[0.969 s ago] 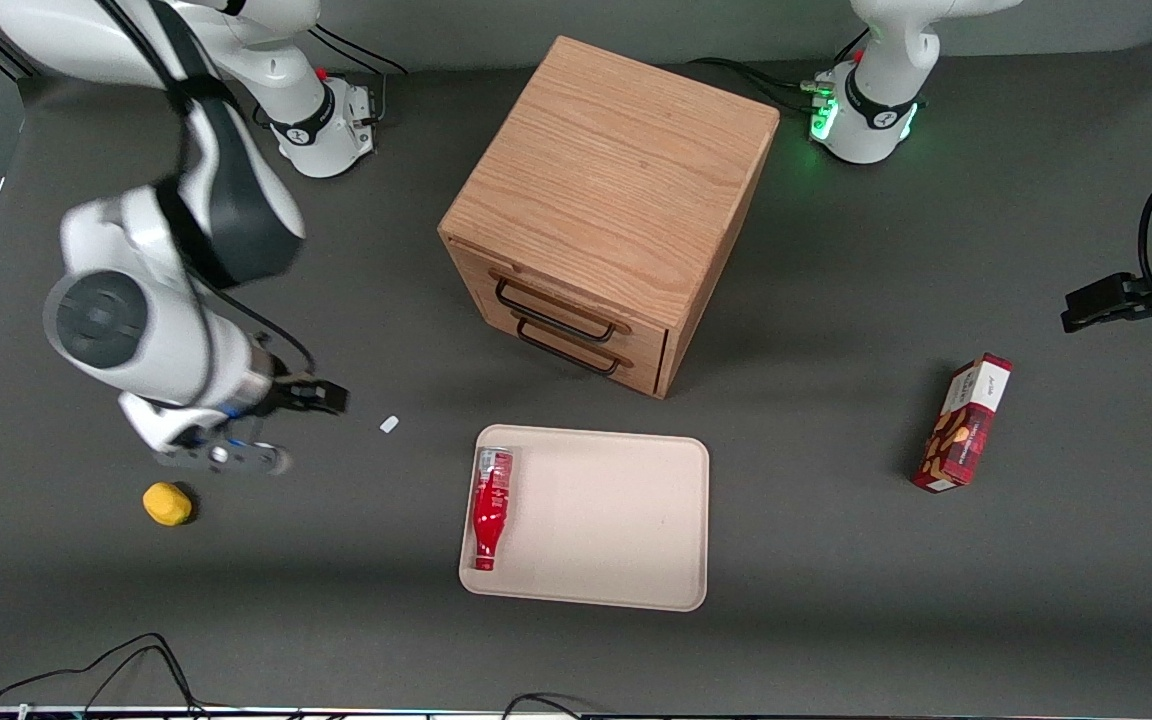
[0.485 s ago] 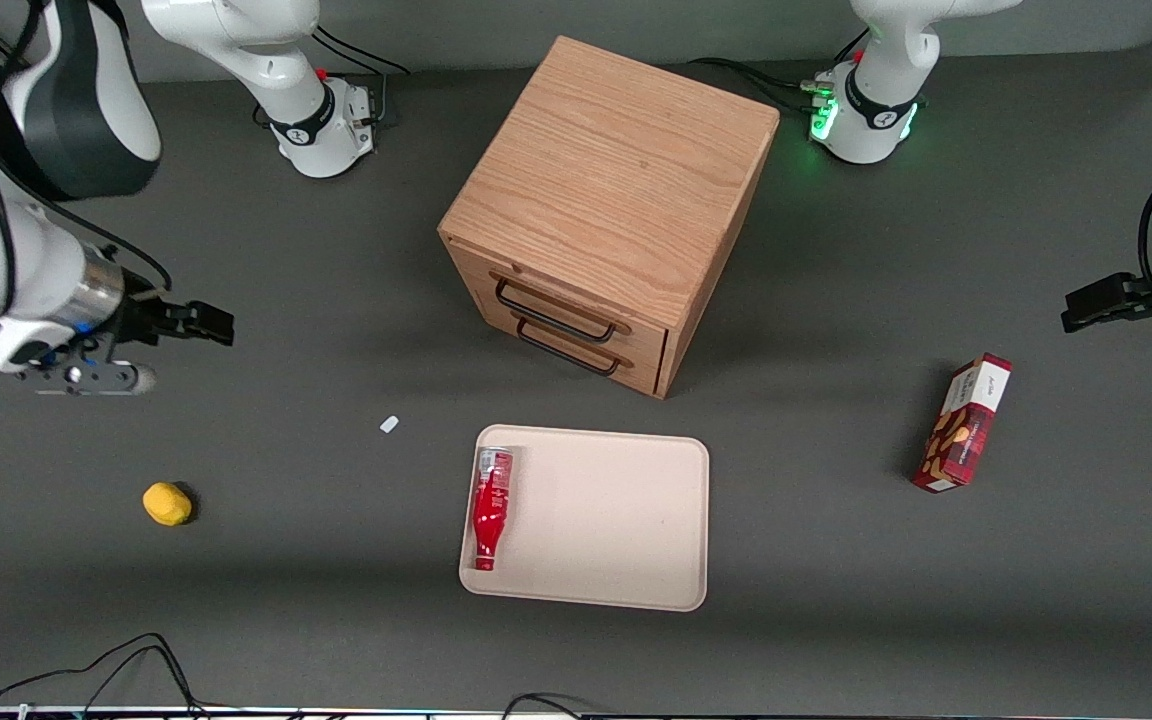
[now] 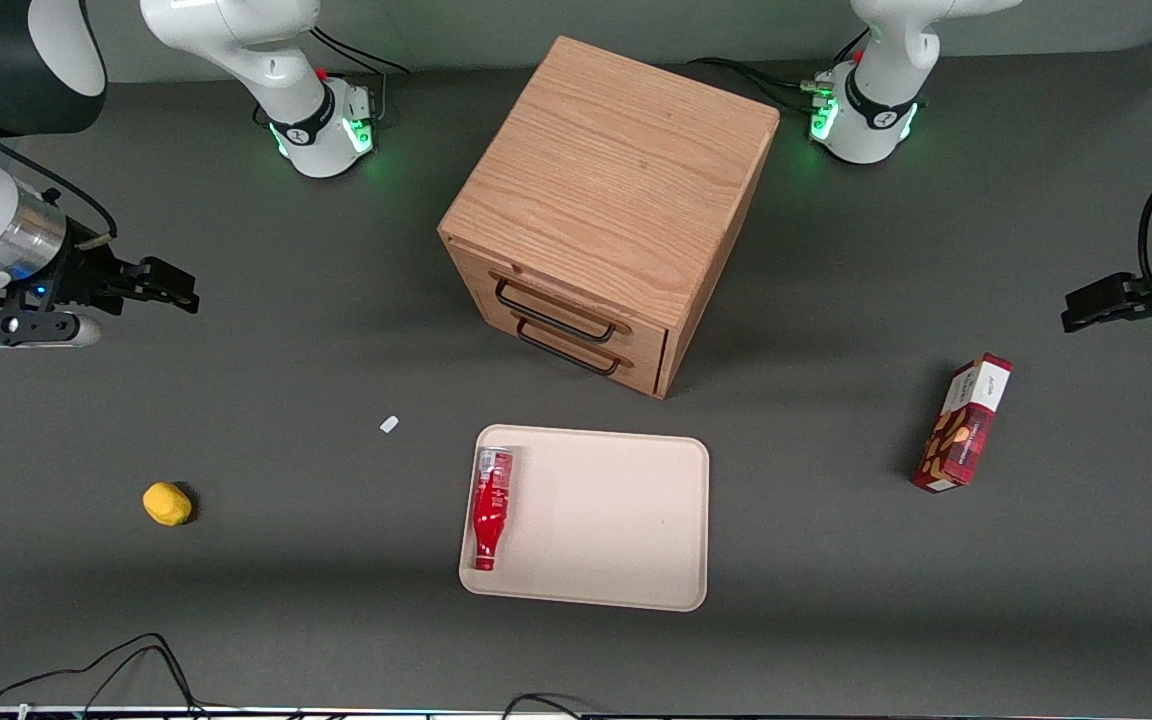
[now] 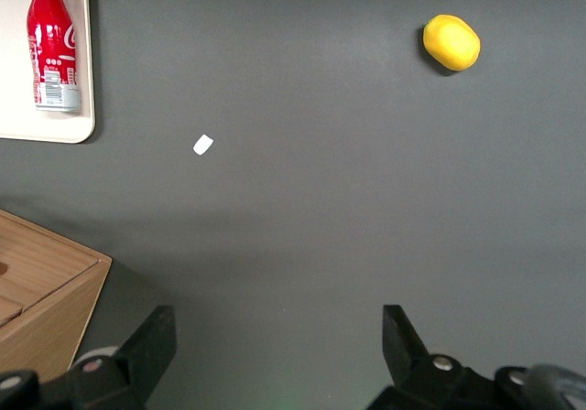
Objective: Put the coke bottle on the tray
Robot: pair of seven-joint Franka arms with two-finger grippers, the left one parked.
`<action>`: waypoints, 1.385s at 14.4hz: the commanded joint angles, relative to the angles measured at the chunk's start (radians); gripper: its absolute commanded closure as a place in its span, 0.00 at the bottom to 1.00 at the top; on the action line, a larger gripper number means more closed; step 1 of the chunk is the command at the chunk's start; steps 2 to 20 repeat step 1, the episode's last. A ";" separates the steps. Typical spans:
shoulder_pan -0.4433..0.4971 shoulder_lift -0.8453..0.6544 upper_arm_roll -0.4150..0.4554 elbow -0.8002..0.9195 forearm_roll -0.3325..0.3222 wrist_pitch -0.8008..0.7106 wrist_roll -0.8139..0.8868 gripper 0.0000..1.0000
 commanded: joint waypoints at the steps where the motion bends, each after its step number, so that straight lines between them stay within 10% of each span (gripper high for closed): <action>1: 0.003 0.001 -0.005 0.021 0.029 -0.019 -0.024 0.00; 20: 0.003 0.001 -0.005 0.021 0.029 -0.019 -0.024 0.00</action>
